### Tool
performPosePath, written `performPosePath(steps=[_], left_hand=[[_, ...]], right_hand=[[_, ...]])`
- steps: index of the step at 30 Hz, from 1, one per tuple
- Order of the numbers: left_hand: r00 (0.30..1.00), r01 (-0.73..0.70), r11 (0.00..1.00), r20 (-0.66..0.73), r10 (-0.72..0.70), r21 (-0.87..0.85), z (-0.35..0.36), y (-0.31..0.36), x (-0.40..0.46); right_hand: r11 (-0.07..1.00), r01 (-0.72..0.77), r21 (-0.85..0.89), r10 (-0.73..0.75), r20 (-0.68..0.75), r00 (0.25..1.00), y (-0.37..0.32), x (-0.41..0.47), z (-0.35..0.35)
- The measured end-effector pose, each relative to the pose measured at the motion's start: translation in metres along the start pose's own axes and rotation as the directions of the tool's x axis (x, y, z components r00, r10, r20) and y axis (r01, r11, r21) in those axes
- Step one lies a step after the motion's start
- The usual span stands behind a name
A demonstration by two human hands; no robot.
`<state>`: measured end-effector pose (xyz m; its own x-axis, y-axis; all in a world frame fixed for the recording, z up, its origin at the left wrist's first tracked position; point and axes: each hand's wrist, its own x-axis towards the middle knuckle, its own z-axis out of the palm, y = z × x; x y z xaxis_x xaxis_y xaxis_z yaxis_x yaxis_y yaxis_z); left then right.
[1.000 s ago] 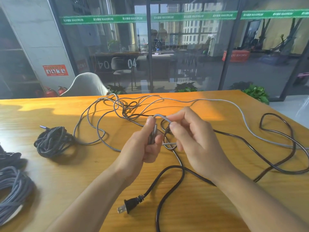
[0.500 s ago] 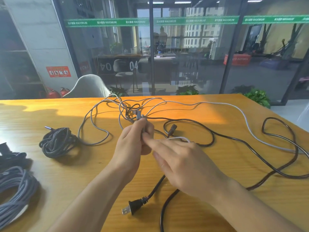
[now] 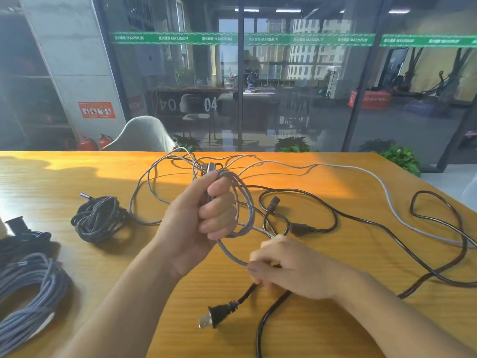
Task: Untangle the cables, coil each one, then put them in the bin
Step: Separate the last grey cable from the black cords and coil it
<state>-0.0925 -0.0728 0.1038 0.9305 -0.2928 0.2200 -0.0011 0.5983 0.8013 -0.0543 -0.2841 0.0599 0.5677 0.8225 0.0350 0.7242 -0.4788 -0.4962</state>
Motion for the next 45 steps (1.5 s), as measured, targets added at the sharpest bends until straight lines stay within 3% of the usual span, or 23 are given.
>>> performPosePath(steps=[3,6,11,13,17,20,24,27,32,39,43,45], left_hand=[[0.992,0.055,0.998,0.115,-0.055,0.011,-0.007,0.004,-0.001],[0.96,0.151,0.988,0.235,-0.153,0.027,-0.011,0.003,-0.001],[0.893,0.279,0.958,0.35,-0.282,0.059,-0.011,0.001,-0.001],[0.883,0.299,0.947,0.342,-0.321,0.118,-0.01,0.002,-0.003],[0.886,0.294,0.884,0.243,-0.395,0.364,0.002,-0.005,-0.005],[0.897,0.275,0.82,0.174,-0.407,0.502,0.011,-0.016,-0.003],[0.927,0.244,0.739,0.073,-0.368,0.628,0.013,-0.031,0.002],[0.955,0.223,0.72,0.0,-0.296,0.657,0.013,-0.041,0.007],[0.98,0.2,0.772,-0.139,-0.145,0.604,0.011,-0.046,0.011],[0.973,0.128,0.802,-0.228,0.011,0.584,0.015,-0.045,0.01],[0.946,0.092,0.789,-0.3,0.12,0.607,0.016,-0.044,0.012],[0.93,0.052,0.8,-0.32,0.179,0.598,0.014,-0.042,0.012]], right_hand=[[0.983,-0.124,-0.133,0.109,-0.113,0.988,0.03,-0.007,-0.02],[0.958,-0.248,-0.146,0.195,-0.308,0.931,0.056,-0.018,-0.045],[0.948,-0.238,-0.211,0.09,-0.541,0.836,0.08,-0.036,-0.07],[0.94,-0.23,-0.253,0.021,-0.63,0.776,0.081,-0.039,-0.071],[0.848,-0.307,-0.433,-0.201,-0.798,0.568,0.058,-0.026,-0.064],[0.837,-0.376,-0.397,-0.209,-0.868,0.451,0.034,-0.015,-0.051],[0.95,-0.224,-0.216,-0.115,-0.912,0.394,0.011,-0.009,-0.035],[0.996,-0.077,-0.044,-0.008,-0.909,0.416,-0.002,-0.008,-0.026],[0.992,0.09,0.085,0.015,-0.807,0.591,-0.014,-0.008,-0.013],[0.969,0.017,-0.246,-0.194,-0.72,0.666,-0.026,-0.004,0.002],[0.969,0.057,-0.24,-0.209,-0.678,0.705,-0.025,-0.004,0.005],[0.976,0.081,-0.202,-0.202,-0.703,0.682,-0.023,-0.006,0.003]])
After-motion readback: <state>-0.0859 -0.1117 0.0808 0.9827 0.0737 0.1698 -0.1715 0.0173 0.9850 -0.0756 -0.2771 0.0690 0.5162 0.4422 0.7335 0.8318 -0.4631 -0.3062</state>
